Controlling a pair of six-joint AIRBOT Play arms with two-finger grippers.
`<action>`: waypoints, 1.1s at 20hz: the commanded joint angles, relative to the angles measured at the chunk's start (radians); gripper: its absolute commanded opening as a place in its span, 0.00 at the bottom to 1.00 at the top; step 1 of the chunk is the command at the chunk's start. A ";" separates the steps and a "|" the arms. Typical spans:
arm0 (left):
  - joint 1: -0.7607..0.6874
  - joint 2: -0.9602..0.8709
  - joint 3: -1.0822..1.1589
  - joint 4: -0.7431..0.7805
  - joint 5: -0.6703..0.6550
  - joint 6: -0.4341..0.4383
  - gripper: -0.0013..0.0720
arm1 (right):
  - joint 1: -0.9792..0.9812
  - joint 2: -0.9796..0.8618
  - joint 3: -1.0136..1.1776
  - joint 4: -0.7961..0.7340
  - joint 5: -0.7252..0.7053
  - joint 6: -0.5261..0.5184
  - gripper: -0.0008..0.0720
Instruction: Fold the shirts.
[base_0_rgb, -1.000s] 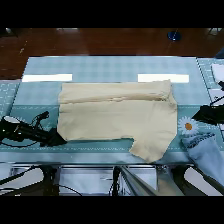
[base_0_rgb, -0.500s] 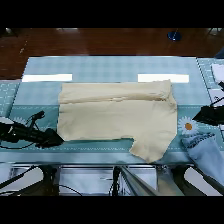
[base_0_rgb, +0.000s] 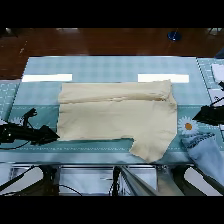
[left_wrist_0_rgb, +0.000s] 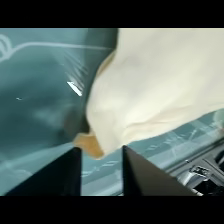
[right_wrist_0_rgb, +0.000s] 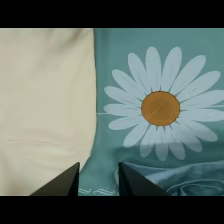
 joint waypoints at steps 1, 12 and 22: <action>-0.067 -0.016 0.000 -0.024 0.198 -0.001 0.42 | 0.000 0.001 0.000 0.000 -0.006 0.000 0.48; -0.120 -0.029 0.000 -0.015 0.200 0.003 0.05 | 0.000 0.001 -0.076 -0.002 0.013 -0.002 0.75; -0.120 -0.029 0.000 -0.016 0.191 0.019 0.05 | 0.000 0.001 -0.440 0.166 -0.169 -0.047 0.73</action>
